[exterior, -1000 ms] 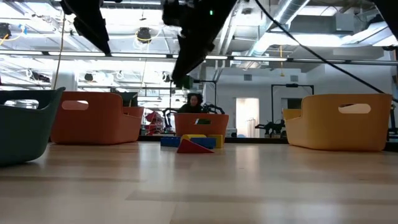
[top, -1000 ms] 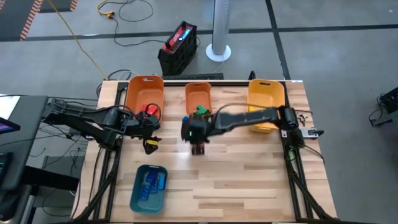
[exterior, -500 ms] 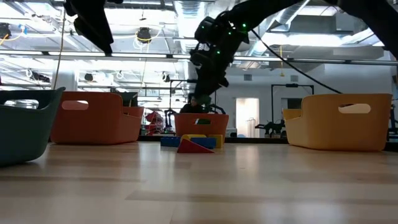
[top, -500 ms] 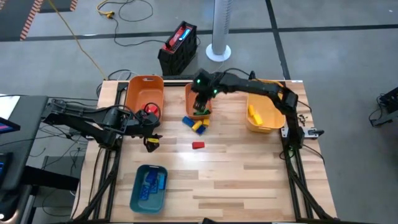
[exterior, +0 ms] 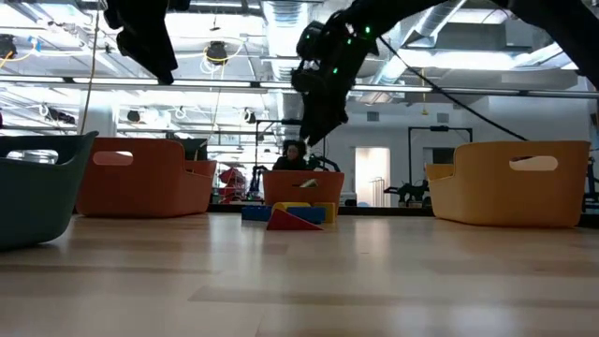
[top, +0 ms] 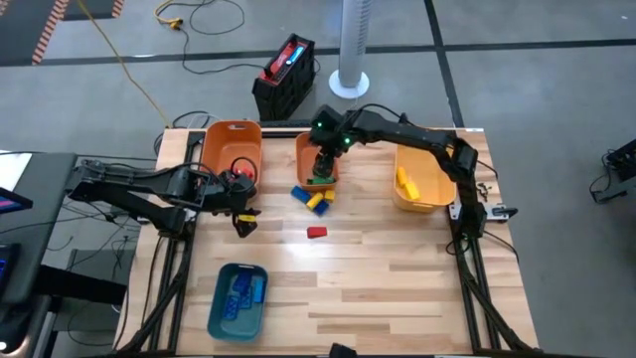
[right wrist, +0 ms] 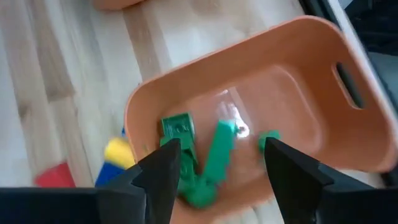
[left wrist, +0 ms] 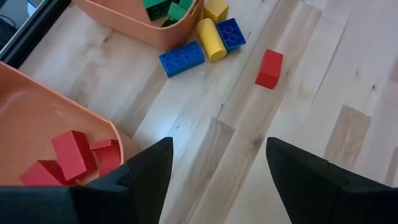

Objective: Sort blocks
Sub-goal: Put the red block into the left orange bin

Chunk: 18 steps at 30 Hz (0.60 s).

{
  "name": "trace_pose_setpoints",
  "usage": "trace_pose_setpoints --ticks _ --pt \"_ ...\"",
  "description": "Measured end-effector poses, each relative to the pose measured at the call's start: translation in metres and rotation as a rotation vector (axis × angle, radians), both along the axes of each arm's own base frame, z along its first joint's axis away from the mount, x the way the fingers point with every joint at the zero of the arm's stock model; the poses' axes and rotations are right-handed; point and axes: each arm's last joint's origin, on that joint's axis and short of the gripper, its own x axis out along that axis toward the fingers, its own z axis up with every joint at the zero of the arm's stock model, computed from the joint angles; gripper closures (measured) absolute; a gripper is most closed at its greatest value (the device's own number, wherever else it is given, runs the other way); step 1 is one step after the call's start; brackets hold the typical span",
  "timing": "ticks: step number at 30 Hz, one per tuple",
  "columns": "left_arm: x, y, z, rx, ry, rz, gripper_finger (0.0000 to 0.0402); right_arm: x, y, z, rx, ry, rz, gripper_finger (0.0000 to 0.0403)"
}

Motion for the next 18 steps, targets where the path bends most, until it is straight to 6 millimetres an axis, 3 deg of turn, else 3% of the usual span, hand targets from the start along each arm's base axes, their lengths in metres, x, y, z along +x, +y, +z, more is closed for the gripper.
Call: trace_pose_setpoints --ticks 3,5,7,9,12,15,18 --pt "0.000 0.000 0.000 -0.005 0.002 -0.009 0.0148 0.000 0.024 0.027 -0.056 0.008 0.157 0.0165" --pt "0.000 0.000 0.000 0.000 0.006 -0.020 0.0148 0.002 0.054 0.045 -0.110 -0.036 0.303 0.0169" --pt "0.000 0.000 0.000 0.004 0.008 -0.025 0.0148 0.006 0.085 0.050 -0.126 -0.069 0.455 0.0173" --pt "0.000 0.000 0.000 0.004 0.007 -0.025 0.0148 0.011 0.114 0.040 -0.093 -0.072 0.571 0.0176" --pt "0.000 0.000 0.000 0.003 0.005 -0.024 0.0148 0.024 0.144 0.004 -0.026 -0.044 0.612 0.0179" --pt "0.000 0.000 0.000 -0.008 0.003 -0.021 0.0148 0.033 0.166 -0.029 0.016 -0.043 0.591 0.0180" --pt "0.000 -0.001 0.000 -0.022 0.003 -0.025 0.0148 0.039 0.180 -0.044 0.042 -0.100 0.555 0.0180"
